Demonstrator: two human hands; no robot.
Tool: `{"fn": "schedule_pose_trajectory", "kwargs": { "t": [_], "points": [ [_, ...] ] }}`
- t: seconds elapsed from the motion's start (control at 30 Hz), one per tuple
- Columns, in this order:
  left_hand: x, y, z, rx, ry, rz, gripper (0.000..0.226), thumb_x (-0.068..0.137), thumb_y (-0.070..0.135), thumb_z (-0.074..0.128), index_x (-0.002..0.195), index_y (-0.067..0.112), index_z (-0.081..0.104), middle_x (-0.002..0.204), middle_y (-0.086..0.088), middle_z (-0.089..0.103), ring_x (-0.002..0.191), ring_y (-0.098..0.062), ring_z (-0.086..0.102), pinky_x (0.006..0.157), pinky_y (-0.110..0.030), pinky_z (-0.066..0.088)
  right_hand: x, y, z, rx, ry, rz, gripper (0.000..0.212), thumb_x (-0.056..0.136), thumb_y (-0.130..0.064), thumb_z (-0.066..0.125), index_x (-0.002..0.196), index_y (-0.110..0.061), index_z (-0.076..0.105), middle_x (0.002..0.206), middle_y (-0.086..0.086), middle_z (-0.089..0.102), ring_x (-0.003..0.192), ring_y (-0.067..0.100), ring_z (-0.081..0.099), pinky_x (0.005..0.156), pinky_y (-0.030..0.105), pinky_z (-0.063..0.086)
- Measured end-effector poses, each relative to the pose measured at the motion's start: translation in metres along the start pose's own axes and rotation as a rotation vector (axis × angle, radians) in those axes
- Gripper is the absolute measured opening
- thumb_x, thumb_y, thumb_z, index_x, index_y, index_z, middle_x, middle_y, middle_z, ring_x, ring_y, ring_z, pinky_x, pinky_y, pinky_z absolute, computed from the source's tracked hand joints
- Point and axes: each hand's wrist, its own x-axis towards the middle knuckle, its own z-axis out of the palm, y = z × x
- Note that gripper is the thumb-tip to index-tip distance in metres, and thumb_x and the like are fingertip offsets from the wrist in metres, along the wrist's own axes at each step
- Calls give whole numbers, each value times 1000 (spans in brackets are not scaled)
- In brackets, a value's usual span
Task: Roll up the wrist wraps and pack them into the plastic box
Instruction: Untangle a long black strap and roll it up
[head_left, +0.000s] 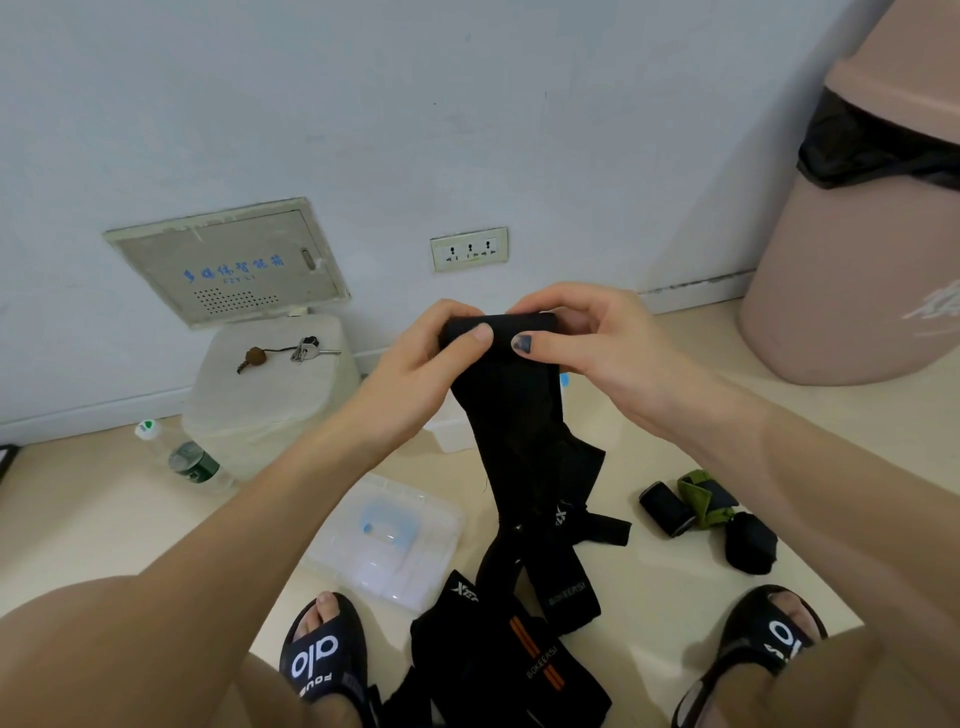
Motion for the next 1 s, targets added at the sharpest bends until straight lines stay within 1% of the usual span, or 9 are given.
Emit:
{"fn": "schedule_pose_trajectory", "kwargs": {
  "t": [0.07,0.13,0.23,0.3,0.37,0.53,0.67,0.8,1.0],
  "points": [
    [4,0,3,-31,21,-83,22,91,58,54,100,40,64,99,14,63,102,-8,58,104,-33,43,0,0,1,-4,13,-20,21,89,3,73,102,-14,74,101,17,77,85,16,73,83,25,58],
    [6,-2,7,-103,36,-123,36,79,66,50,100,39,60,104,8,61,105,-14,56,109,-46,41,1,1,3,-23,17,-50,24,89,6,72,101,-15,74,101,15,77,86,15,73,87,26,59],
    [2,-1,13,-246,-16,-154,44,85,52,45,111,17,47,107,-3,57,96,-14,58,88,-34,47,0,3,4,-90,18,-110,27,89,7,72,99,-18,73,96,7,77,87,14,73,87,30,60],
    [1,-2,12,-315,-47,-168,38,86,45,46,109,16,45,104,-4,57,90,-15,59,73,-29,46,-1,5,4,-172,34,-153,26,88,3,72,100,-20,73,97,5,76,91,23,74,90,42,60],
    [3,-1,10,-333,-70,-165,31,86,39,50,108,17,47,101,-5,57,87,-17,57,68,-28,44,-2,7,5,-236,60,-188,23,86,-5,72,100,-23,73,97,5,75,93,32,71,90,54,57],
    [4,1,6,-312,-95,-89,11,92,22,52,103,22,53,90,-3,58,79,-16,54,66,-27,43,-1,8,6,-249,88,-200,24,85,-7,71,101,-24,72,97,-1,73,93,28,70,88,53,58],
    [3,4,5,-285,-103,-56,22,87,17,56,109,20,51,91,-7,57,77,-17,56,66,-22,47,0,8,5,-249,91,-206,29,88,-1,71,101,-26,72,96,-4,73,93,22,71,87,47,60],
    [1,3,1,-131,-103,23,24,96,4,60,115,19,55,90,-1,61,79,-14,59,72,-24,48,1,9,4,-244,93,-210,23,87,-10,73,99,-30,73,94,-5,73,89,28,70,86,52,58],
    [1,4,1,-93,-42,46,26,97,-2,58,102,23,59,87,2,66,82,-15,62,78,-29,50,0,9,5,-263,86,-214,25,88,-3,72,100,-24,72,96,1,72,90,27,70,85,47,59]
  ]
}}
